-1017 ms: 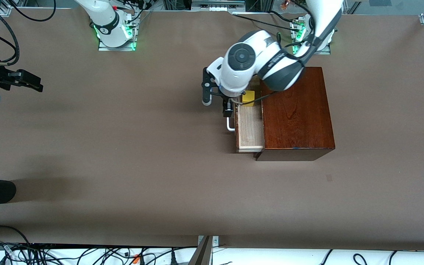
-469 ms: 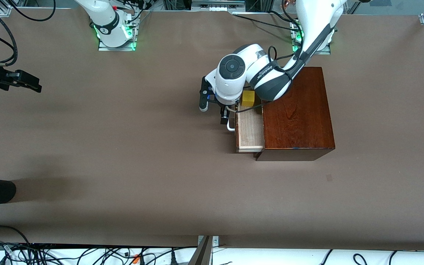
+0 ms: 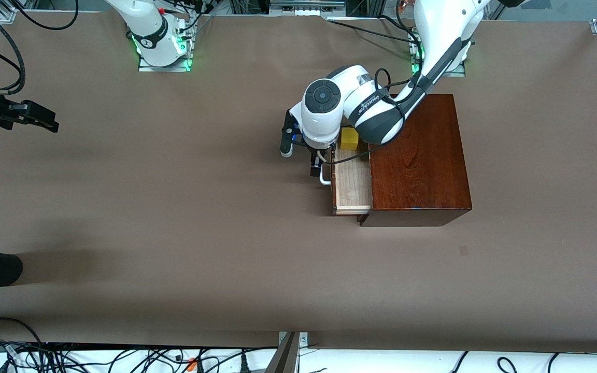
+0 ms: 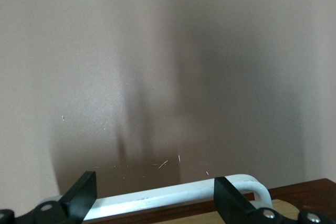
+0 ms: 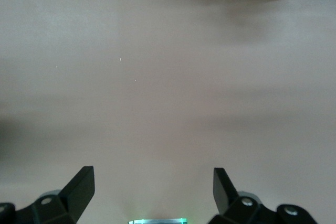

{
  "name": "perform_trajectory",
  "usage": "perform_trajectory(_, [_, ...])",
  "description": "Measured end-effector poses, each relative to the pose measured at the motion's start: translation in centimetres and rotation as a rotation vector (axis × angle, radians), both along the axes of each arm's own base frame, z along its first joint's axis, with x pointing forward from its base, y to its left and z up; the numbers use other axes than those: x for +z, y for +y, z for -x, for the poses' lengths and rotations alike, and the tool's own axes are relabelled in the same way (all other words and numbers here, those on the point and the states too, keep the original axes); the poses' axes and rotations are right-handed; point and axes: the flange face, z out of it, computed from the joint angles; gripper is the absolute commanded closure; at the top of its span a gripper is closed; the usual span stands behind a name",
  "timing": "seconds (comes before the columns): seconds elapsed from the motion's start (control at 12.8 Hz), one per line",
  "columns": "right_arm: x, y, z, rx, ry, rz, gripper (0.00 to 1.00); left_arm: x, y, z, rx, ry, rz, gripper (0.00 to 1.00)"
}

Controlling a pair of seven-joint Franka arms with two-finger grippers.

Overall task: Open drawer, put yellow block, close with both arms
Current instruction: 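Push the drawer front into the box with the left gripper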

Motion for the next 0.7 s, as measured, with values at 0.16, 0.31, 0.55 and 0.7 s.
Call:
perform_trajectory(0.16, [-0.04, 0.06, -0.01, 0.001, 0.000, -0.001, 0.00, 0.01, 0.05, -0.05, -0.005, 0.000, 0.000, 0.00])
perform_trajectory(0.31, [-0.03, 0.10, -0.02, 0.001, -0.001, -0.003, 0.00, 0.03, 0.03, -0.05, -0.005, -0.001, 0.002, 0.00])
perform_trajectory(0.55, [-0.02, 0.21, -0.06, 0.000, -0.004, -0.013, 0.00, 0.24, -0.26, 0.02, -0.008, -0.008, 0.015, 0.00])
perform_trajectory(0.7, [0.05, 0.32, -0.17, 0.000, -0.013, -0.022, 0.00, 0.60, -0.65, -0.11, -0.008, -0.028, 0.043, 0.00])
